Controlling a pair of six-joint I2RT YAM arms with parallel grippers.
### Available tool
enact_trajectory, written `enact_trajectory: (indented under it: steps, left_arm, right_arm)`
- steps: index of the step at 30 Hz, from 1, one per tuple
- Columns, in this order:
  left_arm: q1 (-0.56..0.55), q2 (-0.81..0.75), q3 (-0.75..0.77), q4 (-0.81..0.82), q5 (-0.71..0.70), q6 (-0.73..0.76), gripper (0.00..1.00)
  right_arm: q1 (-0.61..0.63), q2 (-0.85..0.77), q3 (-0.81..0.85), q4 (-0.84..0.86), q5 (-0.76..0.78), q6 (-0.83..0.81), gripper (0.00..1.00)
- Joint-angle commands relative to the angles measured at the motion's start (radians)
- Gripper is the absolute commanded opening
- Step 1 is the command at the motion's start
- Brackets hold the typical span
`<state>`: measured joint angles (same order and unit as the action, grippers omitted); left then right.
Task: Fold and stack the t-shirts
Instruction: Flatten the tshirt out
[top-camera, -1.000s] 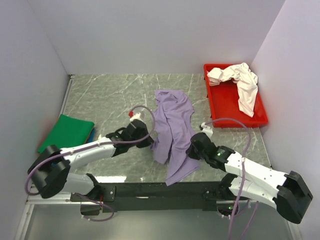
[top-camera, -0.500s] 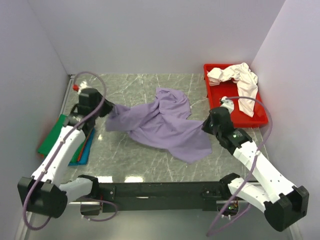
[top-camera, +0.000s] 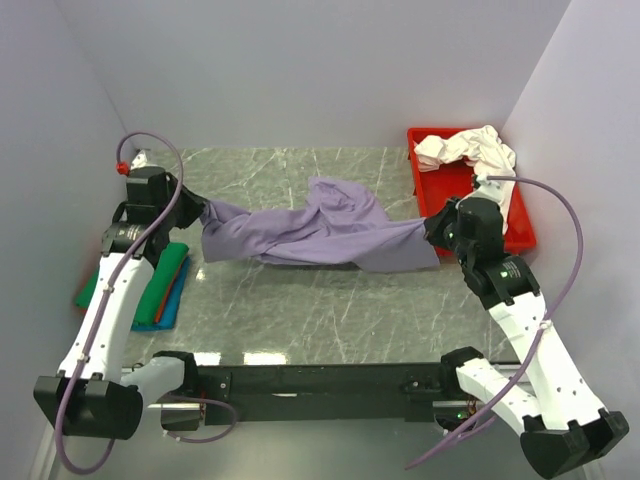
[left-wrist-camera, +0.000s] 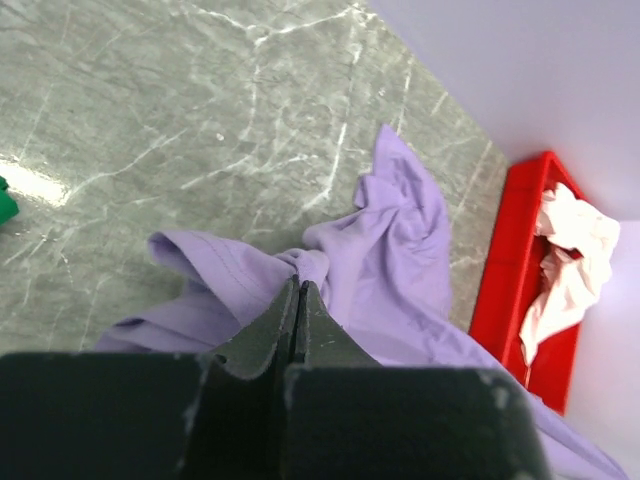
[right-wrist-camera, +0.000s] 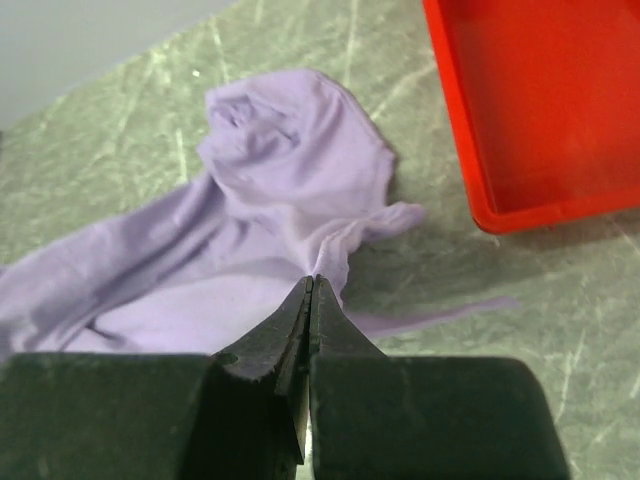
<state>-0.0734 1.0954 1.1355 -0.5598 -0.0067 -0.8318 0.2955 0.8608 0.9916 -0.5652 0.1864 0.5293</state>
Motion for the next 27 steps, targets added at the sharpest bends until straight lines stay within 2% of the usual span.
enact_trajectory:
  steps: [1, 5, 9, 11, 14, 15, 16, 17, 18, 20, 22, 23, 26, 27]
  left_arm:
    - [0.012, -0.006, 0.035, -0.017, 0.053, 0.016, 0.01]
    - [0.012, -0.067, -0.035, 0.001, 0.112, -0.015, 0.01]
    - [0.015, -0.124, -0.124, 0.021, 0.165, -0.055, 0.0]
    - [0.027, -0.053, -0.108, 0.015, 0.178, -0.043, 0.0]
    - [0.069, 0.147, -0.063, 0.073, 0.31, -0.035, 0.01]
    - [0.12, 0.208, -0.027, 0.089, 0.351, -0.035, 0.07]
    - [0.127, 0.324, 0.001, 0.109, 0.408, -0.026, 0.22]
    - [0.129, 0.377, 0.033, 0.098, 0.402, -0.018, 0.44]
    - [0.13, 0.418, 0.061, 0.092, 0.392, -0.007, 0.5]
    - [0.129, 0.465, 0.087, 0.119, 0.392, 0.002, 0.59]
    - [0.106, 0.411, 0.044, 0.136, 0.344, 0.014, 0.65]
    - [0.095, 0.388, 0.027, 0.126, 0.25, 0.026, 0.68]
    - [0.034, 0.292, -0.061, 0.078, 0.061, 0.059, 0.67]
    - [0.002, 0.264, -0.142, 0.078, 0.013, 0.047, 0.66]
  right_arm:
    - [-0.009, 0.003, 0.062, -0.022, -0.024, -0.018, 0.0]
    - [-0.009, -0.066, 0.079, -0.038, -0.018, -0.017, 0.0]
    - [-0.012, -0.065, 0.142, -0.058, 0.007, -0.025, 0.0]
    - [-0.022, -0.028, 0.172, -0.045, -0.002, -0.031, 0.0]
    - [-0.045, 0.11, 0.246, -0.024, -0.045, -0.048, 0.0]
    - [-0.051, 0.191, 0.287, -0.022, -0.048, -0.051, 0.0]
    - [-0.059, 0.231, 0.306, -0.018, -0.054, -0.054, 0.0]
    - [-0.077, 0.301, 0.335, -0.01, -0.077, -0.055, 0.0]
    - [-0.085, 0.338, 0.349, -0.007, -0.09, -0.055, 0.0]
    - [-0.096, 0.433, 0.384, -0.007, -0.105, -0.063, 0.0]
    - [-0.102, 0.474, 0.395, -0.024, -0.131, -0.072, 0.0]
    - [-0.102, 0.477, 0.369, -0.016, -0.14, -0.074, 0.0]
    - [-0.101, 0.414, 0.251, 0.059, -0.183, -0.069, 0.0]
    - [-0.099, 0.399, 0.228, 0.063, -0.215, -0.068, 0.0]
